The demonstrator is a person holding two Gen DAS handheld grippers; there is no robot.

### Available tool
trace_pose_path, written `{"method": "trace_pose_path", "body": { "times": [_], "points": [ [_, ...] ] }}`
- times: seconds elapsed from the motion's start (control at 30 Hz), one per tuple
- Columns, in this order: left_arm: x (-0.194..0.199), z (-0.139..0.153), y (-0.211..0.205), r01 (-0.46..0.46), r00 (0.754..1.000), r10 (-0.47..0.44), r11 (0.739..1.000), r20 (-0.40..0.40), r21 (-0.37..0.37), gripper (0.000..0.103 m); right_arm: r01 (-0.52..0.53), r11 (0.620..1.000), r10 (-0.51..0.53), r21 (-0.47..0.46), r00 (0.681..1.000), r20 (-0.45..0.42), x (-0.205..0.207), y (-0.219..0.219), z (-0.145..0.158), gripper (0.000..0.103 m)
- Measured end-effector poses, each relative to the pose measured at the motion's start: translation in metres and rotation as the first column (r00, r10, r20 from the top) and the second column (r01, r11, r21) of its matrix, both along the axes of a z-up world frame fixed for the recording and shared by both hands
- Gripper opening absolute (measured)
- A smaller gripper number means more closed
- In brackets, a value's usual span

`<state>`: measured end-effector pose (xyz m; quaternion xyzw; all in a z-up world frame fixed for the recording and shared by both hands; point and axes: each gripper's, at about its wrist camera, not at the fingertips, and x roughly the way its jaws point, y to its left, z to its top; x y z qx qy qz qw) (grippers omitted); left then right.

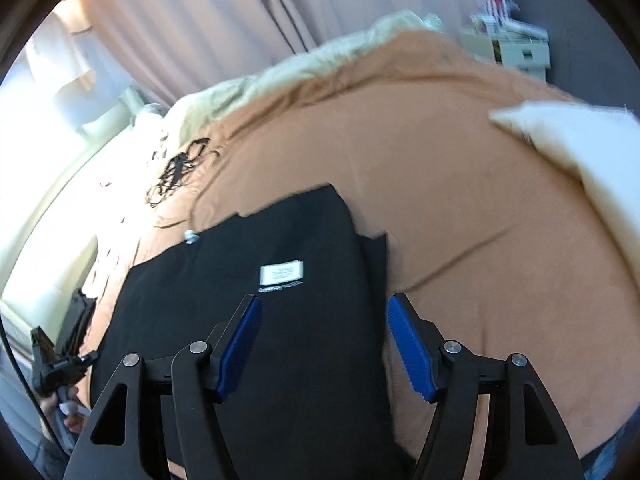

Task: Fold large clothes

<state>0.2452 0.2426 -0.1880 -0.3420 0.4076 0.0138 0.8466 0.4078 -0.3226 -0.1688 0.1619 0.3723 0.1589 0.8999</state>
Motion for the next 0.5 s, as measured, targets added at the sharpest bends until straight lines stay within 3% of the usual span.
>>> {"method": "trace_pose_path", "body": {
  "times": [0.1,0.27,0.33,0.37,0.4,0.5],
  "points": [
    [-0.014,-0.007,0.002,-0.009,1.000,0.008,0.999,-0.005,-0.035,0.011,-0.068,0.996,0.069,-0.049,0.997,0.024,-0.013,0.031,0.012,0.066],
    [-0.035,-0.019,-0.004,-0.002,1.000,0.001,0.998,-0.018,-0.066,0.014,-0.203,0.976,0.204,-0.082,0.979,-0.004,-0.033,0.089,0.007,0.062],
    [-0.041,-0.020,-0.008,0.005,1.000,-0.007,0.998,-0.023,-0.060,0.037,-0.249,0.964,0.249,-0.093,0.968,-0.018,-0.041,0.111,0.001,0.060],
    [-0.044,-0.020,-0.009,0.010,1.000,-0.012,0.998,-0.023,-0.063,0.069,-0.269,0.959,0.268,-0.092,0.963,-0.025,-0.045,0.121,-0.001,0.060],
    [-0.047,-0.019,-0.011,0.017,1.000,-0.017,0.998,-0.009,-0.068,0.093,-0.286,0.954,0.284,-0.091,0.958,-0.032,-0.048,0.130,-0.004,0.060],
    [-0.057,-0.013,-0.018,0.027,1.000,-0.026,0.998,0.017,-0.049,0.095,-0.339,0.935,0.336,-0.100,0.941,-0.049,-0.062,0.156,-0.012,0.060]
  ]
}}
